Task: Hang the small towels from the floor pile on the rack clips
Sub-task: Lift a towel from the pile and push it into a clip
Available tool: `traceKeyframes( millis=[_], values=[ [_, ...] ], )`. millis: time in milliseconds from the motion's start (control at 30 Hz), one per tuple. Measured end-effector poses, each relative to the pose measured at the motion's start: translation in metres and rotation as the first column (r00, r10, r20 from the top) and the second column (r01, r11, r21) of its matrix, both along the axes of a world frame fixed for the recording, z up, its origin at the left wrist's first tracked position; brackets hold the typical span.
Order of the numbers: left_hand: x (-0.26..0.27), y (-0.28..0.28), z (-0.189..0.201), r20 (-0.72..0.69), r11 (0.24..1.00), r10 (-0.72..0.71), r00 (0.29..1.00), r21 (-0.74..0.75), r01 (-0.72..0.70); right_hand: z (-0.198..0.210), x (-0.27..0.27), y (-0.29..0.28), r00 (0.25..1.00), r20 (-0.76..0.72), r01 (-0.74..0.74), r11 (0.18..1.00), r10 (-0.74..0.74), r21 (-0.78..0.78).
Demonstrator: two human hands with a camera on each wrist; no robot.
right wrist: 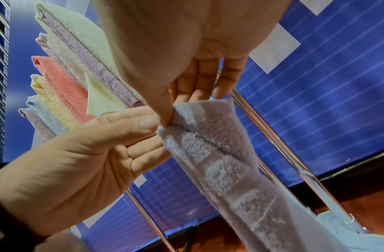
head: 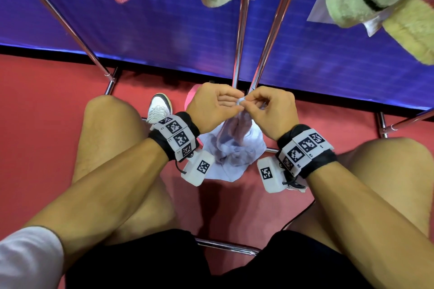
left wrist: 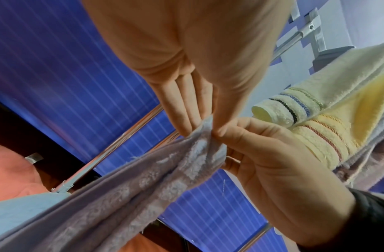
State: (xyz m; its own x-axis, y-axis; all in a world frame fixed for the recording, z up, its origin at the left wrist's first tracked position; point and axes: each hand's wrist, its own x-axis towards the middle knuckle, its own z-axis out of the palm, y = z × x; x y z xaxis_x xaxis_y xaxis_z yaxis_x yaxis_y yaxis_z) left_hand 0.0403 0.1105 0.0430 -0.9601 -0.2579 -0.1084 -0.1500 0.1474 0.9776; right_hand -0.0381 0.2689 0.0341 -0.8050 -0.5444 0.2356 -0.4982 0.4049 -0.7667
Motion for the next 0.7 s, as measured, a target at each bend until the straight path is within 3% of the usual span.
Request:
traceKeyframes(
  millis=[267, 433, 600, 700],
  values=[
    [-0.002, -0.010, 0.010, -0.017, 0.997, 0.001, 1.000, 0.072, 0.000, 0.005, 0.003, 0.001, 0.998, -0.002, -0.066, 0.997, 0.065, -0.047],
    [-0.004, -0.021, 0.012, -0.060, 0.988, 0.040, 0.997, 0.149, -0.031, 0.001, -0.003, 0.001, 0.982, -0.144, -0.111, 0.988, 0.126, 0.107],
    [-0.005, -0.030, 0.011, -0.077, 0.991, 0.047, 0.996, 0.126, -0.037, -0.009, -0.015, 0.006, 0.975, -0.217, 0.019, 0.968, 0.036, 0.249],
    [-0.006, -0.029, 0.009, -0.083, 0.992, 0.065, 0.994, 0.109, -0.056, -0.004, -0.022, 0.010, 0.973, -0.223, -0.013, 0.983, 0.054, 0.184]
  ],
)
